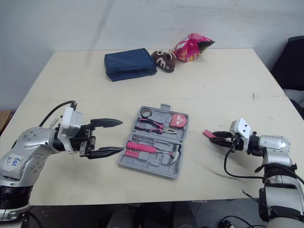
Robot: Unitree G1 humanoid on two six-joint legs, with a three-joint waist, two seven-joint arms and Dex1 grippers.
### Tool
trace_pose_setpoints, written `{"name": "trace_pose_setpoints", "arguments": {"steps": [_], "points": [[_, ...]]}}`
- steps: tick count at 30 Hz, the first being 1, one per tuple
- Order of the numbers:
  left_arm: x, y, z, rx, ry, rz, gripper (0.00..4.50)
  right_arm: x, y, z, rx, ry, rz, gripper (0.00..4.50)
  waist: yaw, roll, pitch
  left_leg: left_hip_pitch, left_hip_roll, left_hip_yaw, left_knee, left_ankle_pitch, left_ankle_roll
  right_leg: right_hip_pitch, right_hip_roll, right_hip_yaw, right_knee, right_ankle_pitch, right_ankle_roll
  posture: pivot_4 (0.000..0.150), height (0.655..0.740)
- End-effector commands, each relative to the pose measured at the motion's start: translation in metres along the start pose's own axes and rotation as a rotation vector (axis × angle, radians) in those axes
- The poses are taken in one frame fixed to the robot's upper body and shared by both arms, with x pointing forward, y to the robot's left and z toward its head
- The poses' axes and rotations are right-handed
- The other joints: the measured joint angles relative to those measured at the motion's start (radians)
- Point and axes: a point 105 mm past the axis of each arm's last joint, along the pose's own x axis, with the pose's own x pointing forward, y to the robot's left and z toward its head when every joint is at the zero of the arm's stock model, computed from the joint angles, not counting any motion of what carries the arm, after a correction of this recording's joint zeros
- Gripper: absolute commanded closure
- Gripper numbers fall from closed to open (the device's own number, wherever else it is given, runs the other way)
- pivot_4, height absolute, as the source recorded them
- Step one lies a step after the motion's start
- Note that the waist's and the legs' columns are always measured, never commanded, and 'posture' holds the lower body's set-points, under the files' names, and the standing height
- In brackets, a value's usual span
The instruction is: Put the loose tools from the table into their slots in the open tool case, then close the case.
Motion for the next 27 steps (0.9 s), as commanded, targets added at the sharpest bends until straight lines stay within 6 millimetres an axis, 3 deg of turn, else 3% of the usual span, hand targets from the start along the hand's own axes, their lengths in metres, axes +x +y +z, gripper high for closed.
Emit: {"name": "trace_pose_setpoints", "arguments": {"steps": [1, 9, 14, 21, 27], "points": [[-0.009, -0.001, -0.001, 0.054, 0.014, -0.003, 0.0, -0.004, 0.002, 0.019, -0.114, -0.005, 0.006, 3.69, 0.0, 0.001, 0.001, 0.0, 0.0, 0.0, 0.0, 0.0, 0.0, 0.0, 0.0, 0.0, 0.0, 0.0, 0.0, 0.15, 0.74], [-0.026, -0.01, -0.022, 0.101, 0.086, -0.034, 0.0, 0.015, 0.065, 0.093, -0.199, 0.089, 0.19, 3.69, -0.001, 0.006, 0.004, -0.001, 0.001, 0.0, -0.002, -0.001, -0.001, -0.003, 0.001, 0.0, 0.0, 0.0, -0.001, 0.15, 0.74], [-0.032, -0.014, -0.032, 0.082, 0.101, -0.023, 0.0, 0.029, 0.103, 0.127, -0.22, 0.121, 0.287, 3.69, 0.002, 0.006, 0.004, -0.002, 0.001, -0.002, -0.002, -0.005, 0.003, -0.003, -0.001, -0.002, 0.0, -0.001, -0.002, 0.15, 0.74], [-0.03, -0.02, -0.036, 0.057, 0.096, -0.014, 0.0, 0.043, 0.13, 0.136, -0.195, 0.195, 0.343, 3.69, 0.001, 0.006, 0.004, -0.009, -0.002, -0.003, -0.001, -0.006, 0.006, -0.01, -0.007, -0.002, -0.001, -0.001, -0.002, 0.15, 0.74], [-0.026, -0.023, -0.037, 0.041, 0.091, -0.015, 0.0, 0.056, 0.135, 0.131, -0.176, 0.258, 0.352, 3.69, 0.0, 0.006, 0.004, -0.019, -0.003, -0.003, 0.0, -0.003, 0.004, -0.019, -0.007, -0.003, 0.0, -0.001, -0.001, 0.15, 0.74]]}}
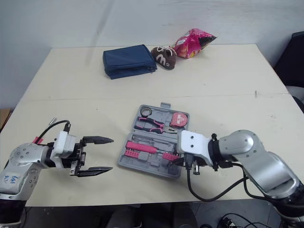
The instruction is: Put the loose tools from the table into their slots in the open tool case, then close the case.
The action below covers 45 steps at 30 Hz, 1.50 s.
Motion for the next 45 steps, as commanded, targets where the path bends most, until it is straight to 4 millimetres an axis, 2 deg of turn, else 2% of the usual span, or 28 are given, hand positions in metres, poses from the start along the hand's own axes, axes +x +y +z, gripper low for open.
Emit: {"name": "trace_pose_setpoints", "arguments": {"steps": [1, 22, 32, 37, 40, 45], "points": [[0.003, -0.003, 0.009, 0.035, -0.011, -0.012, 0.0, 0.005, 0.0, 0.009, -0.02, -0.004, -0.011, 3.69, -0.001, 0.0, 0.0, 0.0, 0.0, 0.0, 0.0, 0.0, 0.0, 0.0, 0.0, 0.0, 0.0, 0.0, 0.0, 0.15, 0.74], [0.01, -0.013, 0.012, 0.007, 0.009, 0.016, 0.0, 0.044, -0.006, 0.025, 0.046, 0.038, 0.073, 3.69, -0.001, -0.001, 0.0, 0.0, 0.0, 0.0, 0.001, 0.001, 0.002, 0.0, 0.001, -0.001, 0.002, 0.0, 0.001, 0.15, 0.74], [0.011, -0.014, 0.012, -0.003, 0.01, 0.035, 0.0, 0.049, -0.01, 0.02, 0.029, 0.097, 0.072, 3.69, -0.003, -0.001, 0.0, 0.0, 0.0, 0.0, 0.001, 0.001, 0.002, 0.0, 0.001, -0.001, 0.003, 0.0, 0.001, 0.15, 0.74], [0.011, -0.014, 0.011, -0.006, 0.01, 0.039, 0.0, 0.05, -0.011, 0.018, 0.08, 0.142, 0.076, 3.69, -0.002, -0.001, 0.0, 0.0, 0.0, 0.0, 0.001, 0.001, 0.002, 0.0, 0.001, -0.001, 0.003, 0.0, 0.001, 0.15, 0.74], [0.01, -0.014, 0.011, -0.006, 0.011, 0.042, 0.0, 0.051, -0.009, 0.02, 0.059, 0.146, 0.111, 3.69, -0.002, -0.001, 0.0, 0.0, 0.0, 0.0, 0.001, 0.001, 0.002, 0.0, 0.001, -0.001, 0.003, 0.0, 0.001, 0.15, 0.74], [0.01, -0.014, 0.009, -0.009, 0.011, 0.049, 0.0, 0.055, -0.017, 0.027, 0.048, 0.136, 0.112, 3.69, -0.004, -0.002, 0.0, 0.0, 0.0, 0.0, 0.001, 0.001, 0.002, 0.0, 0.001, -0.001, 0.003, 0.0, 0.001, 0.15, 0.74]]}}
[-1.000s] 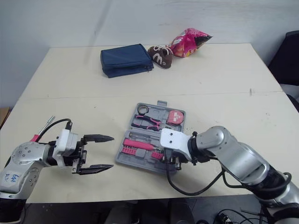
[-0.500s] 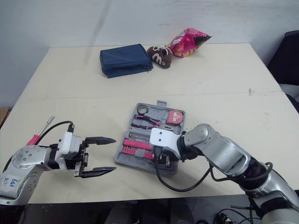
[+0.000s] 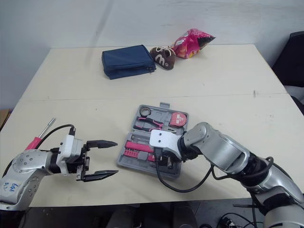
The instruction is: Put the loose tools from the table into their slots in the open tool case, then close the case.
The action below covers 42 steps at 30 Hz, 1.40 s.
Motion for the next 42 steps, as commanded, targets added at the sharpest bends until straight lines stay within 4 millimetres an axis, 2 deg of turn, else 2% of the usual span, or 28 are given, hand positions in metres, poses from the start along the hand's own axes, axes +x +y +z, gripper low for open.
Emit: {"name": "trace_pose_setpoints", "arguments": {"steps": [1, 7, 14, 15, 16, 21, 24, 27, 30, 33, 36, 42], "points": [[-0.002, -0.001, 0.006, 0.032, -0.014, 0.011, 0.0, 0.003, -0.002, 0.005, -0.008, -0.01, 0.01, 3.69, -0.002, 0.0, 0.0, 0.0, 0.0, 0.0, 0.0, 0.0, 0.0, 0.0, 0.0, 0.0, 0.0, 0.0, 0.0, 0.15, 0.74], [-0.002, -0.001, 0.006, 0.03, -0.013, 0.024, 0.0, 0.009, 0.002, 0.011, -0.013, -0.036, 0.034, 3.69, -0.013, -0.001, -0.001, 0.0, 0.001, 0.0, 0.0, 0.0, 0.0, 0.0, 0.0, 0.0, 0.001, 0.0, 0.0, 0.15, 0.74], [-0.004, -0.002, 0.005, 0.028, -0.01, 0.036, 0.0, 0.003, -0.004, 0.017, -0.03, -0.085, -0.003, 3.69, -0.023, -0.001, -0.001, 0.0, 0.001, 0.0, -0.001, 0.0, 0.0, 0.0, 0.0, 0.0, 0.001, 0.0, 0.0, 0.15, 0.74], [-0.004, -0.002, 0.005, 0.027, -0.01, 0.037, 0.0, 0.0, -0.003, 0.021, -0.044, -0.105, -0.002, 2.67, -0.023, -0.001, -0.001, 0.0, 0.001, 0.0, -0.001, 0.0, 0.0, 0.0, 0.0, 0.0, 0.001, 0.0, 0.0, 0.15, 0.74], [-0.005, -0.002, 0.005, 0.027, -0.009, 0.038, 0.0, -0.004, -0.002, 0.023, -0.069, -0.119, 0.002, 2.43, -0.022, -0.001, -0.001, 0.0, 0.0, 0.0, -0.001, 0.0, 0.0, 0.0, 0.0, 0.0, 0.001, 0.0, 0.0, 0.15, 0.74], [-0.008, -0.003, 0.004, 0.013, -0.006, 0.049, 0.0, -0.03, 0.005, 0.024, -0.111, -0.153, 0.002, 2.43, -0.02, -0.001, -0.001, 0.0, 0.0, 0.0, -0.001, 0.0, 0.0, 0.0, 0.0, 0.0, 0.0, 0.0, 0.0, 0.15, 0.74], [-0.01, -0.003, 0.004, 0.01, -0.004, 0.056, 0.0, -0.038, 0.011, 0.023, -0.127, -0.191, 0.022, 2.43, -0.018, -0.001, -0.001, -0.001, 0.0, 0.0, -0.001, 0.0, 0.0, 0.0, 0.0, 0.0, -0.001, 0.0, 0.0, 0.15, 0.74], [-0.009, 0.0, 0.005, 0.015, -0.006, 0.068, 0.0, -0.04, 0.023, 0.034, -0.147, -0.44, 0.09, 2.43, -0.019, -0.001, -0.001, -0.001, 0.0, 0.0, -0.001, 0.0, 0.0, 0.0, 0.0, 0.0, -0.001, 0.0, 0.0, 0.15, 0.74], [-0.009, 0.002, 0.005, 0.018, -0.008, 0.073, 0.0, -0.035, 0.019, 0.026, -0.135, -0.5, 0.064, 3.2, -0.017, -0.003, -0.002, 0.0, 0.0, -0.001, -0.002, 0.0, 0.0, 0.001, 0.0, -0.002, -0.002, 0.0, 0.0, 0.15, 0.74], [-0.009, 0.003, 0.006, 0.023, -0.005, 0.072, 0.0, -0.024, 0.006, 0.013, -0.164, -0.557, -0.018, 4.46, -0.018, -0.003, -0.002, 0.0, 0.0, -0.001, -0.001, 0.0, 0.0, 0.001, 0.0, -0.001, -0.001, 0.0, 0.0, 0.15, 0.74], [-0.01, 0.005, 0.006, 0.031, 0.001, 0.069, 0.0, -0.014, 0.006, -0.003, -0.241, -0.525, -0.032, 4.46, -0.016, -0.004, -0.002, 0.0, 0.0, 0.0, 0.0, 0.0, 0.0, 0.002, 0.0, -0.001, -0.001, 0.0, 0.001, 0.15, 0.74], [-0.011, 0.007, 0.007, 0.04, 0.012, 0.072, 0.0, 0.001, 0.005, -0.017, -0.266, -0.509, -0.045, 4.46, -0.007, -0.004, -0.002, 0.001, 0.0, 0.001, 0.0, 0.001, -0.001, 0.001, 0.002, -0.001, 0.0, 0.0, 0.001, 0.15, 0.74]]}}
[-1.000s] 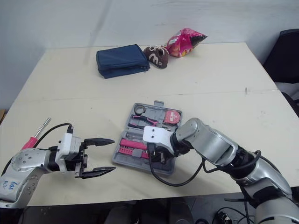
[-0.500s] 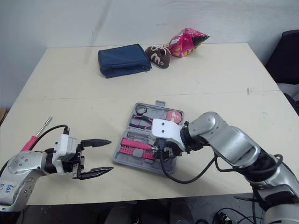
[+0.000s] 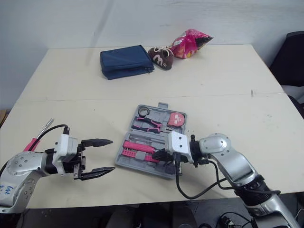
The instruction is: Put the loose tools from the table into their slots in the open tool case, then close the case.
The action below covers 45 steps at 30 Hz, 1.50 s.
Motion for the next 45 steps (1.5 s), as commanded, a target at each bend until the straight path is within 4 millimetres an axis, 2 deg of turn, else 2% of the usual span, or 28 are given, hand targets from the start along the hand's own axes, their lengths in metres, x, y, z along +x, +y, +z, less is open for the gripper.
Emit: {"name": "trace_pose_setpoints", "arguments": {"steps": [1, 10, 14, 18, 21, 22, 24, 25, 26, 28, 30, 32, 35, 39, 40, 42, 43, 45], "points": [[-0.003, 0.001, 0.006, 0.035, 0.006, -0.003, 0.0, 0.003, -0.001, -0.001, -0.043, -0.006, -0.011, 4.46, 0.001, 0.0, 0.0, 0.0, 0.0, 0.0, 0.0, 0.0, 0.0, 0.0, 0.0, 0.0, 0.0, 0.0, 0.0, 0.15, 0.74], [-0.007, -0.001, 0.005, 0.031, 0.025, -0.006, 0.0, 0.001, 0.005, -0.025, 0.029, 0.085, -0.016, 4.46, 0.011, 0.0, 0.0, 0.001, 0.0, 0.0, 0.0, 0.0, -0.001, 0.0, 0.0, 0.001, 0.001, 0.0, 0.0, 0.15, 0.74], [-0.007, -0.001, 0.005, 0.033, 0.027, -0.005, 0.0, 0.005, 0.011, -0.037, 0.028, 0.178, 0.015, 4.46, 0.011, -0.001, -0.001, 0.001, 0.0, 0.0, 0.0, 0.0, -0.001, 0.001, 0.0, 0.002, 0.001, 0.0, 0.0, 0.15, 0.74], [-0.008, 0.002, 0.005, 0.039, 0.03, 0.01, 0.0, 0.006, 0.006, -0.024, 0.033, 0.111, -0.031, 4.46, 0.011, -0.003, -0.002, 0.002, 0.001, 0.0, 0.0, 0.0, -0.001, 0.001, 0.0, 0.001, 0.001, 0.0, 0.0, 0.15, 0.74], [-0.017, 0.009, 0.005, 0.054, 0.035, 0.066, 0.0, -0.011, -0.001, 0.009, -0.031, -0.106, -0.099, 4.46, 0.012, -0.003, -0.002, 0.001, 0.001, -0.001, 0.0, 0.0, -0.001, 0.001, 0.0, 0.001, 0.001, 0.0, 0.0, 0.15, 0.74], [-0.022, 0.013, 0.006, 0.05, 0.031, 0.099, 0.0, -0.022, -0.001, 0.02, -0.042, -0.179, -0.112, 4.46, 0.012, -0.003, -0.002, 0.001, 0.0, 0.0, -0.001, 0.0, -0.001, 0.0, 0.0, 0.001, 0.001, 0.0, 0.0, 0.15, 0.74], [-0.036, 0.018, 0.006, 0.012, 0.023, 0.158, 0.0, -0.048, -0.008, 0.028, -0.024, -0.216, -0.21, 4.46, 0.013, -0.003, -0.001, 0.001, 0.0, 0.0, 0.0, 0.0, -0.001, 0.0, 0.0, 0.001, 0.001, 0.0, 0.0, 0.15, 0.74], [-0.042, 0.018, 0.005, -0.011, 0.028, 0.176, 0.0, -0.06, -0.004, 0.029, 0.02, -0.224, -0.198, 4.46, 0.012, -0.003, -0.001, 0.001, 0.0, 0.0, 0.0, 0.0, 0.0, 0.001, 0.0, 0.001, 0.0, 0.0, 0.0, 0.15, 0.74], [-0.052, 0.02, 0.002, -0.009, 0.047, 0.22, 0.0, -0.073, -0.002, 0.029, 0.014, -0.207, -0.213, 4.17, 0.013, -0.003, -0.001, 0.001, 0.0, 0.0, 0.0, 0.0, 0.0, 0.001, -0.001, 0.002, 0.001, 0.0, 0.0, 0.15, 0.74], [-0.091, 0.033, -0.006, -0.007, 0.087, 0.412, 0.0, -0.115, -0.003, 0.016, 0.014, -0.073, -0.315, 3.59, 0.013, -0.003, -0.001, 0.001, 0.0, 0.0, -0.001, -0.001, 0.001, 0.001, -0.001, 0.001, 0.0, 0.0, 0.0, 0.15, 0.74], [-0.127, 0.038, -0.016, -0.025, 0.124, 0.547, 0.0, -0.149, -0.001, 0.005, 0.035, 0.034, -0.396, 2.6, 0.014, -0.003, -0.001, 0.001, 0.0, -0.001, -0.002, -0.003, 0.004, 0.001, -0.001, 0.001, -0.002, 0.0, 0.0, 0.15, 0.74], [-0.149, 0.04, -0.022, -0.035, 0.148, 0.621, 0.0, -0.168, 0.004, 0.001, 0.045, 0.064, -0.422, 1.63, 0.012, -0.003, -0.001, 0.001, 0.001, 0.0, -0.002, -0.003, 0.005, 0.001, 0.0, 0.0, -0.002, 0.0, 0.0, 0.15, 0.74], [-0.202, 0.046, -0.034, -0.056, 0.208, 0.799, 0.0, -0.21, 0.016, -0.011, 0.006, 0.109, -0.491, 0.09, 0.013, -0.004, -0.001, 0.003, 0.001, -0.001, -0.001, -0.003, 0.004, 0.002, 0.0, 0.0, -0.002, 0.0, -0.001, 0.15, 0.74], [-0.26, 0.048, -0.05, -0.088, 0.271, 1.025, 0.0, -0.267, 0.032, -0.044, 0.035, 0.251, -0.685, 0.03, 0.013, -0.004, -0.001, 0.003, 0.001, 0.0, -0.002, -0.004, 0.005, 0.002, 0.0, -0.001, -0.003, 0.0, -0.001, 0.15, 0.74], [-0.267, 0.047, -0.053, -0.09, 0.279, 1.05, 0.0, -0.276, 0.037, -0.049, 0.031, 0.276, -0.702, 0.03, 0.013, -0.004, -0.001, 0.003, 0.0, 0.001, -0.002, -0.004, 0.006, 0.001, 0.0, -0.001, -0.003, 0.0, -0.001, 0.15, 0.74], [-0.293, 0.041, -0.059, -0.114, 0.301, 1.164, 0.0, -0.316, 0.048, -0.062, 0.066, 0.348, -0.884, 0.03, 0.012, -0.004, -0.001, 0.003, 0.0, 0.003, -0.002, -0.005, 0.007, 0.001, -0.002, -0.005, -0.003, 0.0, -0.001, 0.15, 0.74], [-0.303, 0.038, -0.062, -0.126, 0.307, 1.214, 0.0, -0.331, 0.055, -0.068, 0.084, 0.385, -0.939, 0.03, 0.012, -0.004, -0.001, 0.003, -0.001, 0.003, -0.002, -0.005, 0.007, 0.001, -0.003, -0.005, -0.003, 0.001, -0.001, 0.15, 0.74], [-0.315, 0.032, -0.067, -0.146, 0.315, 1.272, 0.0, -0.345, 0.069, -0.076, 0.106, 0.441, -0.979, 0.03, 0.009, -0.004, -0.001, 0.003, -0.001, 0.003, -0.002, -0.005, 0.007, 0.0, -0.004, -0.005, -0.003, 0.001, 0.0, 0.15, 0.74]]}}
